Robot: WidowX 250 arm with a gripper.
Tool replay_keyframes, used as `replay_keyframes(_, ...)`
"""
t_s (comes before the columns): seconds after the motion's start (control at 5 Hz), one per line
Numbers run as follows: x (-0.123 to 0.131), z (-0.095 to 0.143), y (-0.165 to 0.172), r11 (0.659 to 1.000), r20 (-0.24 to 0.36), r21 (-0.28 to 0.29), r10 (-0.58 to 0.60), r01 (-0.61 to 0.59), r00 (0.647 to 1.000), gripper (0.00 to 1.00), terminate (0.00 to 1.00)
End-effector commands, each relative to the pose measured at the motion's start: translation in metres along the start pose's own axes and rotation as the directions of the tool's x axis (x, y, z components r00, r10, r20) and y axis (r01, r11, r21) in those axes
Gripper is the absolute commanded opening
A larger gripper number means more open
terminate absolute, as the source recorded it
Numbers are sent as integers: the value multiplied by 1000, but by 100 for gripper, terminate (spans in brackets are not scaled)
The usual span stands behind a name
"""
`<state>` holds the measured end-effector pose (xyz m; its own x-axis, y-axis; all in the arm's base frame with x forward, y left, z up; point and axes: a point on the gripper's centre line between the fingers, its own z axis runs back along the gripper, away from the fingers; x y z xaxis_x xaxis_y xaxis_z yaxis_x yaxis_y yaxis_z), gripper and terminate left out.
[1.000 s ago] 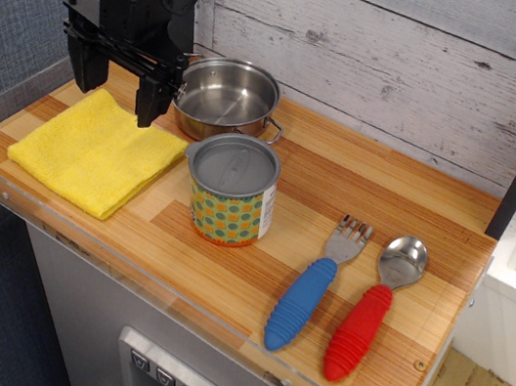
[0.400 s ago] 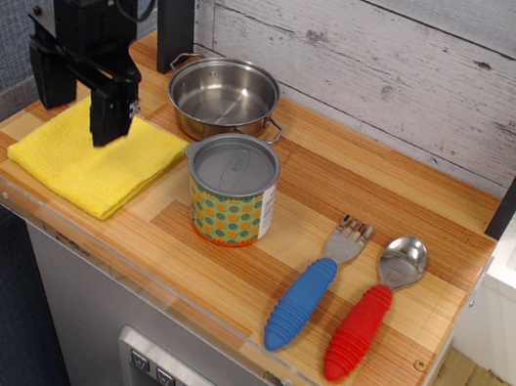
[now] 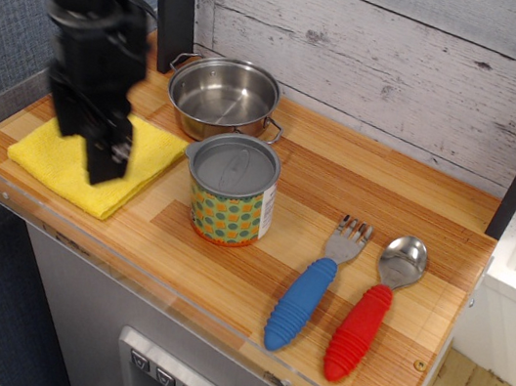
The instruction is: Move the can next to the pot
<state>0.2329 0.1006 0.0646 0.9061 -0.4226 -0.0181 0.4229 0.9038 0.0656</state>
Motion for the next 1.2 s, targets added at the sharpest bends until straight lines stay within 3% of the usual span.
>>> replay_keyframes(0.0, 20, 0, -9, 996, 20, -9, -84, 84, 996, 100, 0)
replay_keyframes(0.2, 29, -2, -14, 992, 39, -36, -121, 122, 992, 100, 0)
replay_keyframes(1.0, 72, -4, -30, 990, 121, -45, -129, 136, 984, 100, 0)
